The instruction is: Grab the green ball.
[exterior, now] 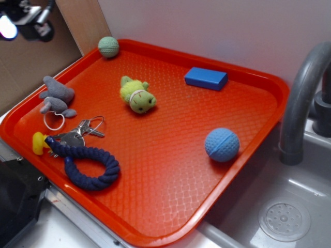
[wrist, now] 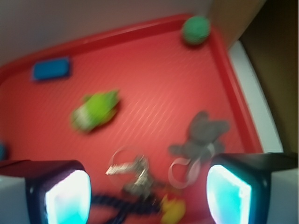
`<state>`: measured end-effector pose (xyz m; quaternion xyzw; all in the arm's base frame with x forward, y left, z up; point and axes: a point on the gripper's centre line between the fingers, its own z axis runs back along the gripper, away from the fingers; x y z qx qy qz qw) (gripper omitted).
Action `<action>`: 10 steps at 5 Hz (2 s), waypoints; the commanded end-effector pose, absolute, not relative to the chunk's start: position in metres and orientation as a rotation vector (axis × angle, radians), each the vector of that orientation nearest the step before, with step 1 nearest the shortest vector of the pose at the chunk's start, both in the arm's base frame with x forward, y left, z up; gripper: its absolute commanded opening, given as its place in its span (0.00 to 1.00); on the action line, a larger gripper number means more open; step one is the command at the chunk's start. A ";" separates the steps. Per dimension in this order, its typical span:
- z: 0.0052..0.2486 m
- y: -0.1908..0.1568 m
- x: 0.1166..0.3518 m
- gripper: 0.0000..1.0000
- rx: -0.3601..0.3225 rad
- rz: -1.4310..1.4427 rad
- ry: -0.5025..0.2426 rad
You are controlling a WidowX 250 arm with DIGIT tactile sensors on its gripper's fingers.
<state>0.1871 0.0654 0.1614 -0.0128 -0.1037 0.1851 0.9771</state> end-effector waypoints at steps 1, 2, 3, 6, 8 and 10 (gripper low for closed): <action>0.126 0.109 0.237 1.00 0.075 0.462 -0.352; 0.106 0.121 0.263 1.00 0.136 0.543 -0.419; 0.082 0.135 0.284 1.00 0.093 0.543 -0.363; 0.064 0.130 0.326 1.00 0.199 0.411 -0.333; 0.068 0.134 0.344 1.00 0.219 0.387 -0.335; 0.059 0.141 0.347 1.00 0.267 0.400 -0.302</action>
